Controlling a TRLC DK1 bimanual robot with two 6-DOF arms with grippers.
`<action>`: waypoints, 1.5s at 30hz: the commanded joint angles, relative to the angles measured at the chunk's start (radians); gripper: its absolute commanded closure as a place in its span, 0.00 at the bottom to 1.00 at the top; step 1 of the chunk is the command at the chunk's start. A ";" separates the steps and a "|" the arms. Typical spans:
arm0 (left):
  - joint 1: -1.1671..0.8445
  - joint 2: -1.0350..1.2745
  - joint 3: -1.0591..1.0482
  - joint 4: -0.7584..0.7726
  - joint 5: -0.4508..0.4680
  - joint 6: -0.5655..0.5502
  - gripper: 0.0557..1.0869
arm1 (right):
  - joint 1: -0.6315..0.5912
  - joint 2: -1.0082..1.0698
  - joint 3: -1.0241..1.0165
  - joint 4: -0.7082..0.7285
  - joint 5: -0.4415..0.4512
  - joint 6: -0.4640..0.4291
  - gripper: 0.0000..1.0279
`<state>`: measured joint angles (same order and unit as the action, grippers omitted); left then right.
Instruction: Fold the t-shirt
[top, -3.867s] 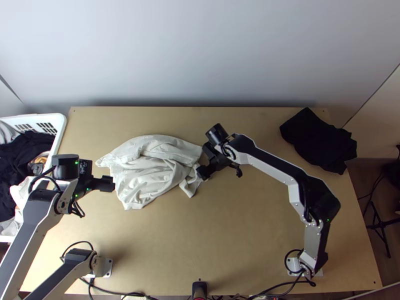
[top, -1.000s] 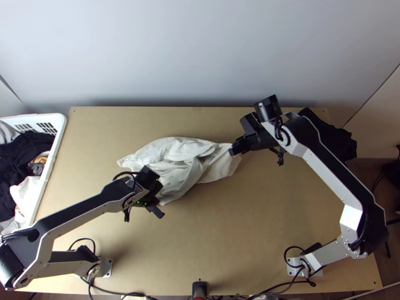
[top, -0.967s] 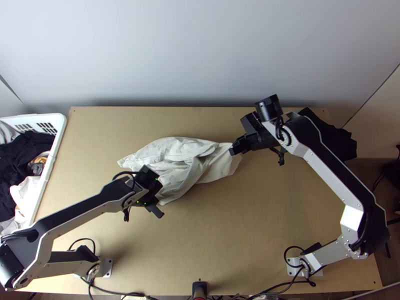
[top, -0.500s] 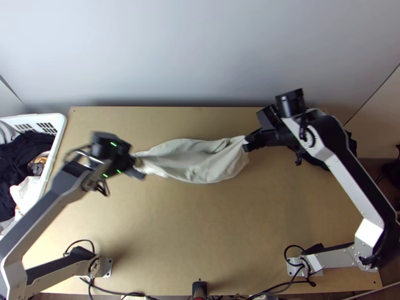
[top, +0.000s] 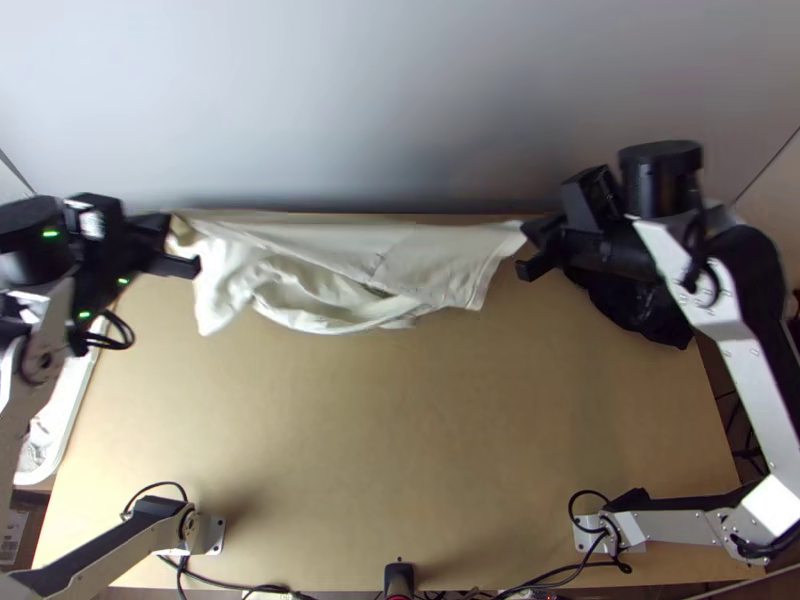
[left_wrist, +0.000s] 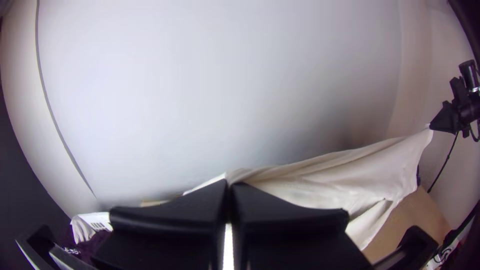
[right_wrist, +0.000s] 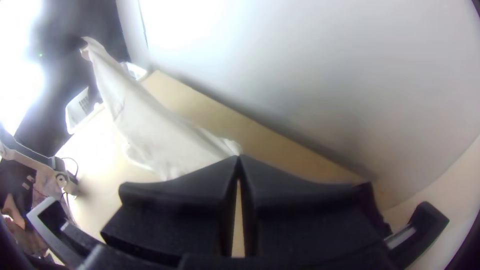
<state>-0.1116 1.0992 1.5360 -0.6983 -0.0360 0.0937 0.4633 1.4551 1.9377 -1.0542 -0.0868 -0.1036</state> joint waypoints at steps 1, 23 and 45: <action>0.000 -0.059 0.139 -0.001 -0.001 -0.029 0.97 | 0.089 -0.001 0.195 -0.004 0.113 -0.047 0.97; 0.342 -0.262 0.348 0.111 -0.038 -0.028 0.97 | 0.540 -0.007 0.339 0.220 0.476 -0.415 0.97; 0.319 -0.134 0.088 0.280 -0.131 -0.052 0.97 | 0.520 0.080 0.256 0.164 0.387 -0.286 0.97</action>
<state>0.2291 0.8776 1.7515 -0.5259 -0.1665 0.0612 1.0710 1.4975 2.2436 -0.8673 0.3801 -0.4572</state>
